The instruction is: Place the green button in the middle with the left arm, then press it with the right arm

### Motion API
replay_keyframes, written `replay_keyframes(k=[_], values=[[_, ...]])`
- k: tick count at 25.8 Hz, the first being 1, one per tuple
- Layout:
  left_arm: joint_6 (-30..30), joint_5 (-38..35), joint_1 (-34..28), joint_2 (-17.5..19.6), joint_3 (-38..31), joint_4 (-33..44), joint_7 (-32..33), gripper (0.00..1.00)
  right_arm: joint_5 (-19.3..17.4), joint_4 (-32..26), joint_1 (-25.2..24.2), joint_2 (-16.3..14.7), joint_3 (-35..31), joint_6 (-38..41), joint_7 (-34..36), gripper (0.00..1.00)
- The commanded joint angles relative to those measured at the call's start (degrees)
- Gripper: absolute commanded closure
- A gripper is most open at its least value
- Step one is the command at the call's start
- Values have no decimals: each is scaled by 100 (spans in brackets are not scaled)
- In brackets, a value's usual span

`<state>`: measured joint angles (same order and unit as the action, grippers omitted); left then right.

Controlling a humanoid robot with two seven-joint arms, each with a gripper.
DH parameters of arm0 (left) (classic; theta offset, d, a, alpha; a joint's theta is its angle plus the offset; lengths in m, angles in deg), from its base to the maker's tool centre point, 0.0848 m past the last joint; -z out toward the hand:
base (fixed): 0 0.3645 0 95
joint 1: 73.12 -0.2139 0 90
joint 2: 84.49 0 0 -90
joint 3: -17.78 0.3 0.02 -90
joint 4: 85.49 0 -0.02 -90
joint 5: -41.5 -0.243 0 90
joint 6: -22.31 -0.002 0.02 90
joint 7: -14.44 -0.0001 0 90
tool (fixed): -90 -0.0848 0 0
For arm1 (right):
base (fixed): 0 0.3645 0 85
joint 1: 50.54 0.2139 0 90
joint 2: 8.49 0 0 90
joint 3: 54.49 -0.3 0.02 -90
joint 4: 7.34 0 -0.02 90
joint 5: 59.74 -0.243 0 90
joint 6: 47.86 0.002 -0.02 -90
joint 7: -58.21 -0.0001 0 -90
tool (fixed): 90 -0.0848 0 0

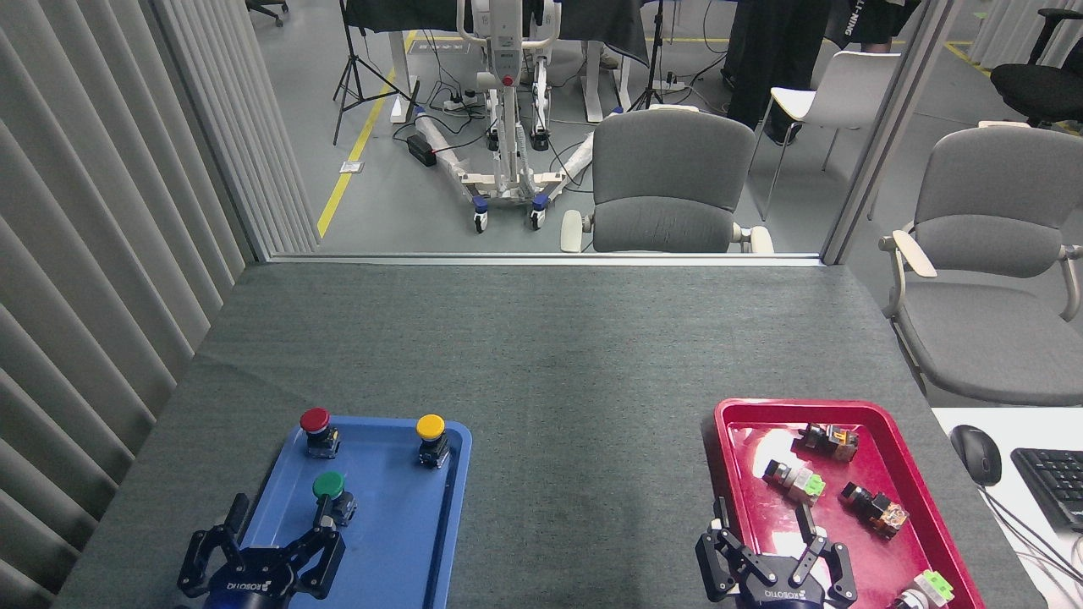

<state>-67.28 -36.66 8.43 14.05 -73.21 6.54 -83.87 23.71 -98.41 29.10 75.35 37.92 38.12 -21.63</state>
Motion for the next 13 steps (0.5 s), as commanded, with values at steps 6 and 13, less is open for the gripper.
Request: replay_keyframes(k=[6,13], values=[[-40,144,-16,86,10,78,22,0,4,-112,24,168,-3,-37,-14,1],[531,109,-25,51,-60,175,-49,0,75,-209,86,220,23,-72,-67,1]])
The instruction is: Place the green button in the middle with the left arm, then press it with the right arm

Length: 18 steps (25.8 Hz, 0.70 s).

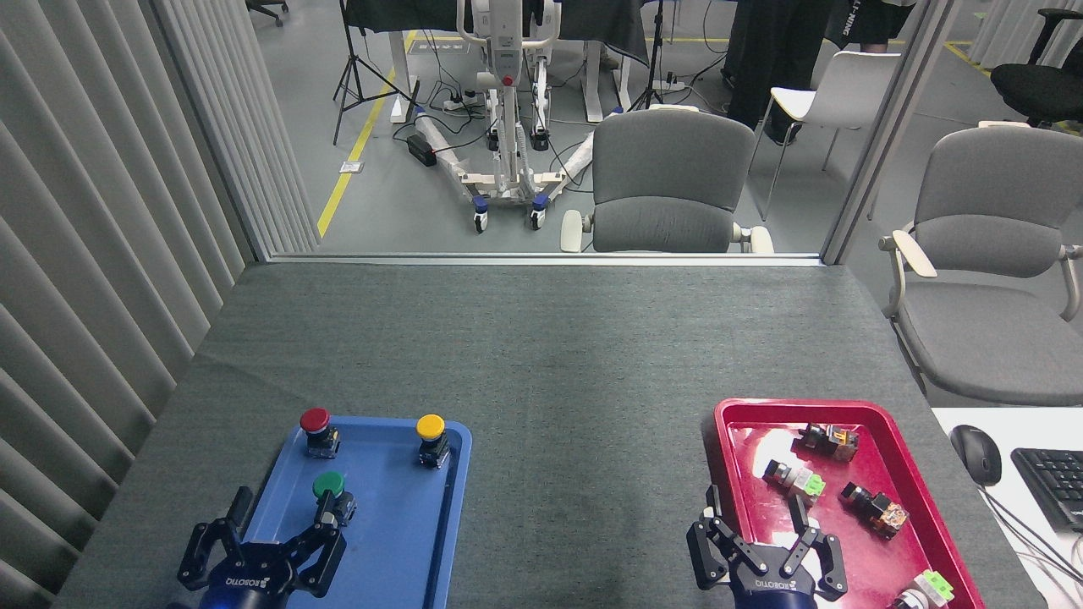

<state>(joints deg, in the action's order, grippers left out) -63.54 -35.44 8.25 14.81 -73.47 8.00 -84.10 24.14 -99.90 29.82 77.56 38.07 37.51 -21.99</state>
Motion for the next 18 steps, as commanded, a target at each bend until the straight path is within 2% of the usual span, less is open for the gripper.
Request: replay_keyframes(k=[1,10,14,18], values=[[156,-14,-7,-34,-34,38,-34,0,41,-52,23,-9,8,-12,-67,1],[174,-14,-7,-174,-315,47,-34,0,67,-60,-47,9,34,-3,-75,1],[437,-14,-7,-201,-367,29,-34,0,76,-60,-38,35,-1,-21,-75,1],[455,-5,2,-192,-376,-15,-34,0,67,-60,-38,9,-1,-91,-67,1]])
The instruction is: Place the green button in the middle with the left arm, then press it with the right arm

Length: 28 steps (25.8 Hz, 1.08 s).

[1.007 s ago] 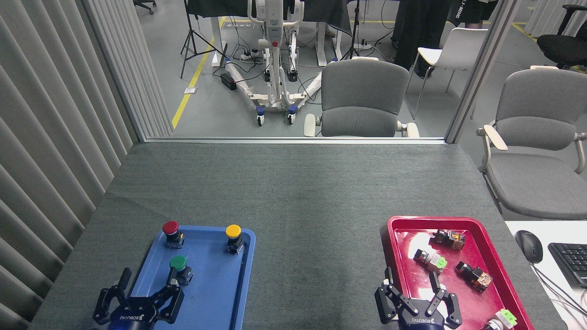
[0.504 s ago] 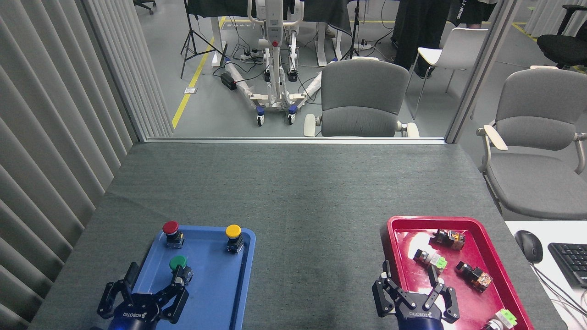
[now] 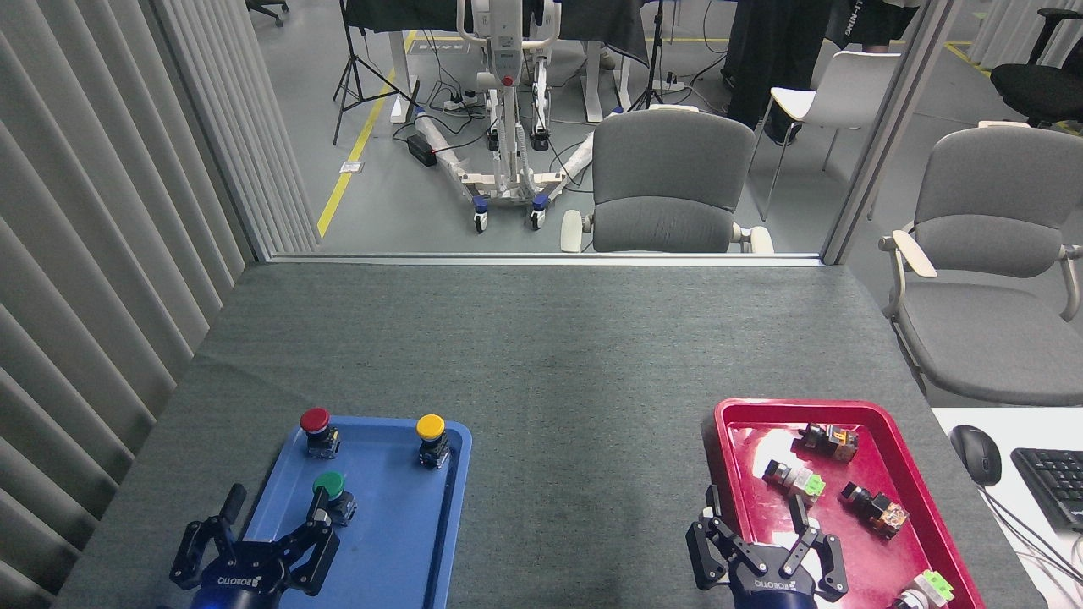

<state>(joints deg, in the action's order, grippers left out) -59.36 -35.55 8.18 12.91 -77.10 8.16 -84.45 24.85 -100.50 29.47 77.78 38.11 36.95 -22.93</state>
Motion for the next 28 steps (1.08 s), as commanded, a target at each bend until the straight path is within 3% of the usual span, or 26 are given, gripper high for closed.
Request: replay_keyframes(k=[1,9,28], values=[[46,15,9,-2,4,-40,1,0,-4,0,-12,-23,-5,-34,27,1],[319,15,18,16,-119,-278,10,0,-4,0,23,30,-13,-61,63,1],[283,33,70,130,-84,-357,80,0,-4,0,155,39,4,-193,27,1]])
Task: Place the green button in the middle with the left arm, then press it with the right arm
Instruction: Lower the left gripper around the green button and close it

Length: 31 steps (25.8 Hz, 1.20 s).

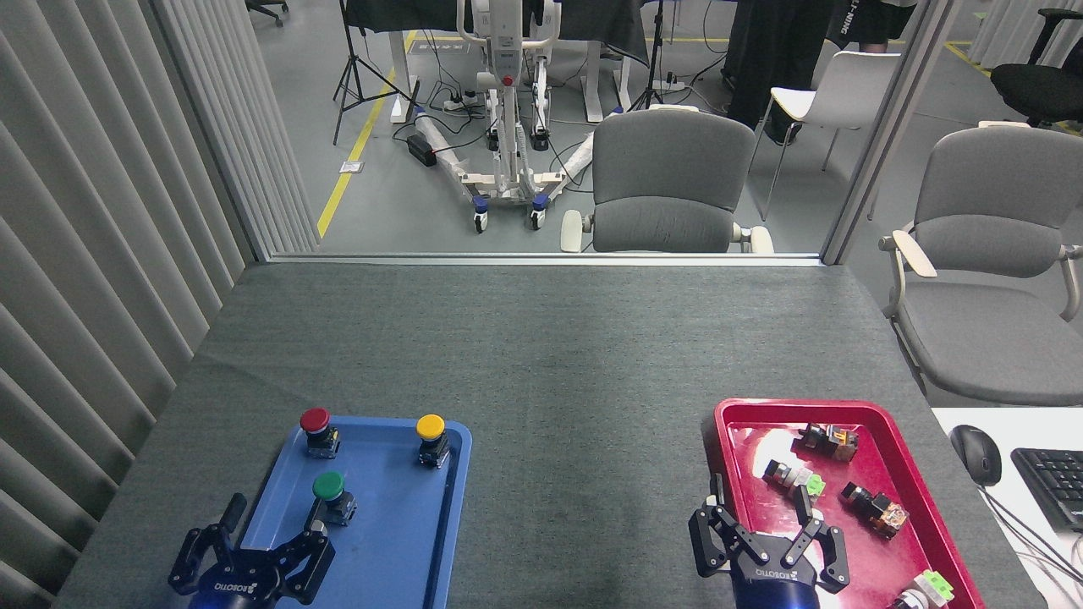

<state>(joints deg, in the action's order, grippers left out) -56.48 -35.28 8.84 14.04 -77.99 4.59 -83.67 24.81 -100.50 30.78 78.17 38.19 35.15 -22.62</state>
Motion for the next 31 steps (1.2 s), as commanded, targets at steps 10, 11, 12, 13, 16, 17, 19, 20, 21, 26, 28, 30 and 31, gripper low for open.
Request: replay_keyframes(k=[10,11,12,13,16,17,19,20,21,26,28,30,31], values=[[-22,15,12,43,14,-17,2,0,26,26,-82,-52,31,4,-4,1],[-22,15,12,43,14,-17,2,0,53,35,-73,-52,31,4,-4,1],[-22,15,12,43,14,-17,2,0,79,44,-64,-52,31,13,-4,1],[-22,15,12,43,14,-26,2,0,105,53,-55,-52,31,22,-4,1],[-22,15,21,34,14,-70,2,0,123,53,-64,-52,31,22,-4,1],[-22,15,30,34,14,-96,2,0,132,53,-64,-52,40,22,-4,1],[-22,23,30,25,14,-105,2,0,140,53,-64,-44,40,13,-4,1],[-22,32,39,25,14,-105,2,0,140,53,-64,-44,48,13,-4,1],[-14,41,39,25,14,-105,2,0,158,53,-46,-44,48,13,-4,1],[-22,41,74,25,14,-105,2,0,360,53,-20,-44,57,22,-12,1],[-22,41,83,25,23,-105,2,0,369,53,-29,-26,66,22,-12,1],[-22,50,83,25,23,-114,2,0,378,53,-29,-26,66,13,-12,1],[-14,41,83,25,23,-114,2,0,378,53,-64,-26,66,13,-12,1]])
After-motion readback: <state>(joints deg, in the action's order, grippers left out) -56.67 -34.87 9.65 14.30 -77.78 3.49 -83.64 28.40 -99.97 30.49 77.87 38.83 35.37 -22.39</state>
